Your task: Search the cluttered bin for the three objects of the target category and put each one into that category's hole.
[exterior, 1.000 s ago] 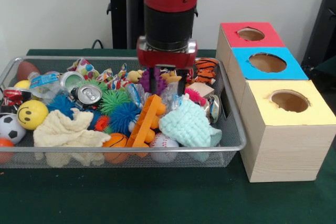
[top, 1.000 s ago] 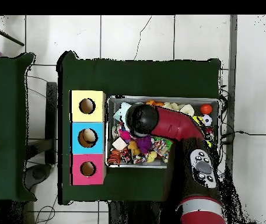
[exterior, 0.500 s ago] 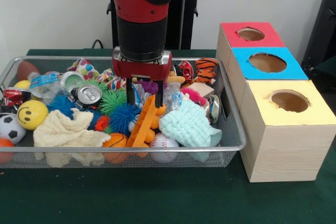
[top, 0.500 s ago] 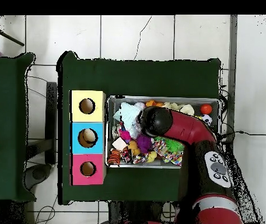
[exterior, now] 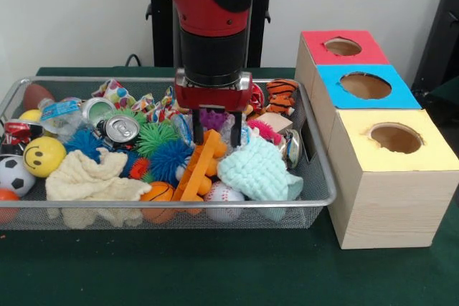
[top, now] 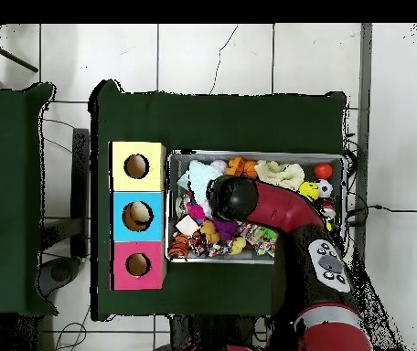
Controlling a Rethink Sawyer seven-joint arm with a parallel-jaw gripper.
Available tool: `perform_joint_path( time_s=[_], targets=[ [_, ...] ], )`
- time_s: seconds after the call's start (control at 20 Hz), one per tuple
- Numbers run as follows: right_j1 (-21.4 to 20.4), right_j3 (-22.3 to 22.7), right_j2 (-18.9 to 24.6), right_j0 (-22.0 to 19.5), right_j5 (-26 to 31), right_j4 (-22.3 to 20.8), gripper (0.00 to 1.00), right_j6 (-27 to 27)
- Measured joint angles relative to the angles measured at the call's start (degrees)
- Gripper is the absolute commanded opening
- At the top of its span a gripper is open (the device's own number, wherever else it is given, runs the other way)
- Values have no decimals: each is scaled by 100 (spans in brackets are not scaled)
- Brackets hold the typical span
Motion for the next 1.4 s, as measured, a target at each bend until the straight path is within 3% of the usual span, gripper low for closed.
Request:
perform_joint_path(
  time_s=[0.6, 1.4],
  targets=[
    [-273, 435, 31, 237, 0, 1, 100, 0],
    [-314, 542, 36, 237, -1, 2, 100, 0]
  ],
)
